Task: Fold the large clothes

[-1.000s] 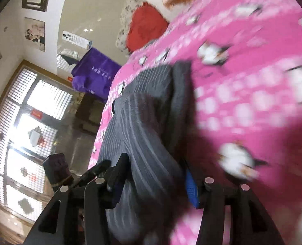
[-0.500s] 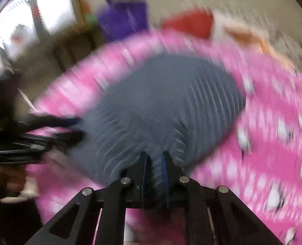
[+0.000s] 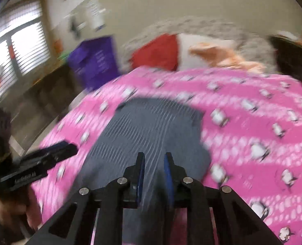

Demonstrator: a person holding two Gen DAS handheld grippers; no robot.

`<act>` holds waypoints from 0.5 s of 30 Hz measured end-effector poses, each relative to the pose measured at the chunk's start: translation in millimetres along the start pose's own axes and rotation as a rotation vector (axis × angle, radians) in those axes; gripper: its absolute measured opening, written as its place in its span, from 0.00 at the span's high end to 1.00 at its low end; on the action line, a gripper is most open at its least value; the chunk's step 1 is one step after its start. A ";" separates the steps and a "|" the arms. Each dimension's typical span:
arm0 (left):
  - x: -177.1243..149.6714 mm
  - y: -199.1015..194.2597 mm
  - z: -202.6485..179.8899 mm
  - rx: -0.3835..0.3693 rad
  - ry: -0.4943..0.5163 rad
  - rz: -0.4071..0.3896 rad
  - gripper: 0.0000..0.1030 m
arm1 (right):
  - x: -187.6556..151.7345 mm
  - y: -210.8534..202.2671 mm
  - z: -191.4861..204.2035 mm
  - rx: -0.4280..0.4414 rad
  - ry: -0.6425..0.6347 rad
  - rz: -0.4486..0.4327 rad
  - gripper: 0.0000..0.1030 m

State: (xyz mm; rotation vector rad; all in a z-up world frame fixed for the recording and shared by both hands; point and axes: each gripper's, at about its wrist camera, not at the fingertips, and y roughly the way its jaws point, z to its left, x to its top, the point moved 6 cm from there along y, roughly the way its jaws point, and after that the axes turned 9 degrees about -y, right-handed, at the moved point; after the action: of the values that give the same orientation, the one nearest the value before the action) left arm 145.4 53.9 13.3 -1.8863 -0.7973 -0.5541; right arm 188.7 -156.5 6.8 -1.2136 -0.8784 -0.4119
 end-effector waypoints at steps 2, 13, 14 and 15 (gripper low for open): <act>26.3 20.1 2.8 0.031 -0.058 -0.012 0.52 | 19.8 15.1 -2.0 -0.038 0.072 0.005 0.82; -5.0 150.4 25.3 0.206 -0.053 0.147 0.45 | -4.6 142.1 -30.2 -0.048 0.143 0.144 0.81; -4.8 152.5 22.1 0.207 -0.042 0.151 0.41 | -4.7 143.7 -30.1 -0.050 0.130 0.141 0.81; -6.2 155.4 18.9 0.204 -0.026 0.161 0.32 | -4.5 144.9 -29.2 -0.051 0.116 0.141 0.81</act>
State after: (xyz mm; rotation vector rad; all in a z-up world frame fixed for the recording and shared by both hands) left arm 255.5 21.4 -93.3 -1.7533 -0.6843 -0.3357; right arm 297.8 -136.3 -91.0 -1.2771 -0.6822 -0.3888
